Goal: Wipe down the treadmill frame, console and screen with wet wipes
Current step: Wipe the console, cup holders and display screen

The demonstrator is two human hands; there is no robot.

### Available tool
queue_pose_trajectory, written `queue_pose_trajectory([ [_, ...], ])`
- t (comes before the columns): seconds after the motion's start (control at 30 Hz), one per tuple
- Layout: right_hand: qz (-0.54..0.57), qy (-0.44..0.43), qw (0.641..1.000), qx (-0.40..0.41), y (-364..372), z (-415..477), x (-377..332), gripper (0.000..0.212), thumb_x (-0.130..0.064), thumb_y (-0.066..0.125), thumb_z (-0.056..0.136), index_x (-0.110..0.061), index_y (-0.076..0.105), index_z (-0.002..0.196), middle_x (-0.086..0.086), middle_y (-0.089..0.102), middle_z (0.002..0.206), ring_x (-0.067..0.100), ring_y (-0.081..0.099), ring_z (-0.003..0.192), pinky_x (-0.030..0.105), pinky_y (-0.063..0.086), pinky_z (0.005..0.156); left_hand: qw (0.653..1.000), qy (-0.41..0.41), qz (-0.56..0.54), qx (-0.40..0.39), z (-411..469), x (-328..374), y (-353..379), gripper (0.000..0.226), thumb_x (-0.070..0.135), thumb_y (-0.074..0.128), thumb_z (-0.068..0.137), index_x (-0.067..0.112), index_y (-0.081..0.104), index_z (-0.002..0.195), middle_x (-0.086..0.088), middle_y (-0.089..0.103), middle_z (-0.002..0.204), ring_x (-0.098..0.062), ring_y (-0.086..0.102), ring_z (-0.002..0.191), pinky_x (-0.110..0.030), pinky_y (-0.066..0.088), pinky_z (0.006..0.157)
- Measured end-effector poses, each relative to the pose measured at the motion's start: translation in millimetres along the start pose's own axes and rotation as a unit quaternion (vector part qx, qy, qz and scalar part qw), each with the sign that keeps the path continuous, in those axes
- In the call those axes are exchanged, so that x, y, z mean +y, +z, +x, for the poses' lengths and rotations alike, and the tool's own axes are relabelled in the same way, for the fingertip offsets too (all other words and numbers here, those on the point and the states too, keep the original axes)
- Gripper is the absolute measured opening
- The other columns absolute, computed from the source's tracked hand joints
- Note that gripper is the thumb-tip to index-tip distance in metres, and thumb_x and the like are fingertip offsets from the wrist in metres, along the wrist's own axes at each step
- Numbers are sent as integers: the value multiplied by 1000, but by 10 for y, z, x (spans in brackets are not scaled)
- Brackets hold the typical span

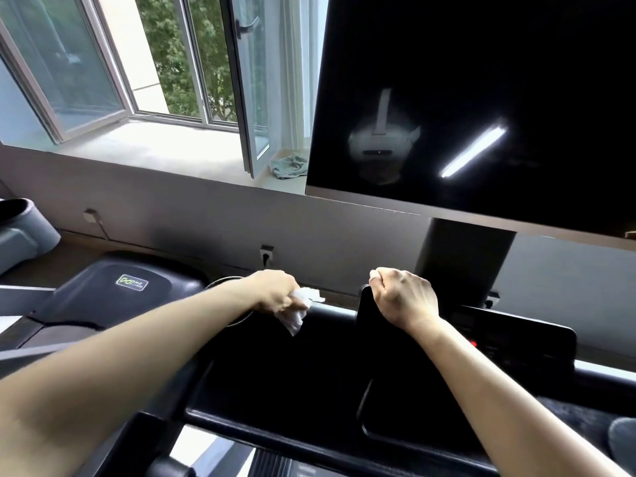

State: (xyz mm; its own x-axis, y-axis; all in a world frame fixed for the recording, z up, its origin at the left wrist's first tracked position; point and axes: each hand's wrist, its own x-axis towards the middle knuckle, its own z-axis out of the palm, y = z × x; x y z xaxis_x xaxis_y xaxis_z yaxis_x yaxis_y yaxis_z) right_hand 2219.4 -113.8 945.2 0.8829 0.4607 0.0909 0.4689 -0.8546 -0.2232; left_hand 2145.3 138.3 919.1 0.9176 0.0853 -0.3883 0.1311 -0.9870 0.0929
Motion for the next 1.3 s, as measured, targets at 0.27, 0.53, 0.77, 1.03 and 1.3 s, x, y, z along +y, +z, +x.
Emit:
queue_pose_trajectory([
  [0.27,133,-64,987,68,-189,-231,223,17,-30,54,100,-21,64,90,-7,62,93,15,60,87,35,49,79,968,-27,-48,246,161,859,476,20,26,47,98,14,62,102,-10,72,106,-33,66,103,-39,49,81],
  [0.53,104,-35,990,87,-198,-423,355,27,-29,61,96,-16,66,120,-2,70,115,22,65,107,35,49,93,880,-79,-390,260,163,1169,64,4,17,57,81,18,60,83,-3,63,76,-31,58,82,-32,39,68],
  [0.77,110,-39,989,88,-96,-494,416,20,-28,63,95,-19,69,112,-6,70,109,18,64,106,31,47,92,800,7,-568,193,13,1273,236,40,46,44,75,17,71,77,-2,68,81,-27,61,84,-35,43,74],
  [1.03,106,-39,988,104,26,-478,428,21,-26,64,95,-18,67,114,-3,69,110,20,62,106,34,43,97,682,-19,-696,226,48,1144,428,17,24,79,85,10,74,93,-3,72,83,-13,64,75,-20,50,70],
  [1.3,98,-62,987,107,101,-472,510,22,-25,64,94,-18,66,115,-5,66,111,19,60,105,32,40,96,538,-49,-801,259,160,1298,205,21,29,90,67,17,74,70,-3,69,73,-16,60,67,-30,49,70],
])
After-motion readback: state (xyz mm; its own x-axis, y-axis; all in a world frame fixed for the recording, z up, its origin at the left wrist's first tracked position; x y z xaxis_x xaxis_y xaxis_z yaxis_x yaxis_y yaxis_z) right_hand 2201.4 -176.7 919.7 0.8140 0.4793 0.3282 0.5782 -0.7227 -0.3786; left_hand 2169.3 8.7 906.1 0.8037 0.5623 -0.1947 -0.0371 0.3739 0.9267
